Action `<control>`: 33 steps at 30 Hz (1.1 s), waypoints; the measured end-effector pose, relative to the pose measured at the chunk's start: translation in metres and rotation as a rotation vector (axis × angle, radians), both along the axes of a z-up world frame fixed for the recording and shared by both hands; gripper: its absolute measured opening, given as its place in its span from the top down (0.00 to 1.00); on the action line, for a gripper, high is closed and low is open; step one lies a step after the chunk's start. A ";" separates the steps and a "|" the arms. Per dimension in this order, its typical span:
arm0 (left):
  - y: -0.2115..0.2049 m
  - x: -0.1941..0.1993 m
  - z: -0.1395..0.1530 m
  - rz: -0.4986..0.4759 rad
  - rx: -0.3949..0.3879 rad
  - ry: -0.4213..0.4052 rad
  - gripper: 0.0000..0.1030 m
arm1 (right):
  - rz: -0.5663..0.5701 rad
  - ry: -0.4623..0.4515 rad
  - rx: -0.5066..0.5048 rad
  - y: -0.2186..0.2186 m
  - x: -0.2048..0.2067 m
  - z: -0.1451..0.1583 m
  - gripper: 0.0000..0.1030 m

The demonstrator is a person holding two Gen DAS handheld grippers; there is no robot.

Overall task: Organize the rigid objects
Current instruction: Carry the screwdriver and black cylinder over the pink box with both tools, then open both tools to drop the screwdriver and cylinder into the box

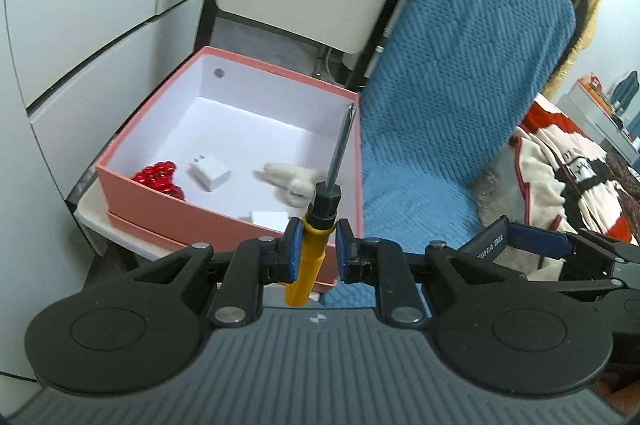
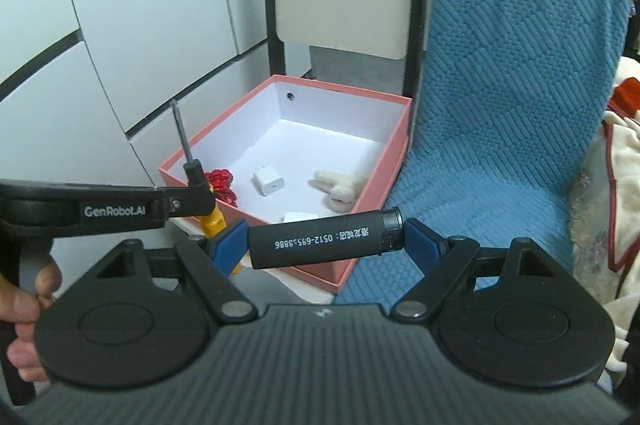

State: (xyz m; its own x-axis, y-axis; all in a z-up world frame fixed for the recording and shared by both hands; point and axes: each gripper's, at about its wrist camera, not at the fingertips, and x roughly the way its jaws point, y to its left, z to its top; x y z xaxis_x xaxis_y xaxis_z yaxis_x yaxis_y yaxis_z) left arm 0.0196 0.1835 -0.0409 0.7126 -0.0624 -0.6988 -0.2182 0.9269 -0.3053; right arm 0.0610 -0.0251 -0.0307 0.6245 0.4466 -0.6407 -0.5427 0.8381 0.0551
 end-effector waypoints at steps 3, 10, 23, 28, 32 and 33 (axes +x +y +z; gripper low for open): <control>0.011 0.009 -0.002 0.008 -0.002 0.006 0.80 | 0.005 0.009 -0.005 0.012 0.007 -0.004 0.17; 0.045 0.040 -0.016 0.025 -0.011 0.032 0.80 | -0.001 0.044 -0.027 0.039 0.036 -0.019 0.17; 0.109 0.111 -0.060 0.046 -0.034 0.110 0.81 | -0.025 0.125 -0.074 0.084 0.106 -0.061 0.17; 0.125 0.140 -0.080 0.036 -0.043 0.135 0.90 | -0.031 0.149 -0.099 0.098 0.129 -0.081 0.17; 0.135 0.159 -0.096 0.033 -0.041 0.158 0.90 | -0.037 0.173 -0.119 0.105 0.144 -0.098 0.17; 0.136 0.161 -0.098 0.034 -0.041 0.159 0.90 | -0.036 0.176 -0.120 0.107 0.146 -0.102 0.17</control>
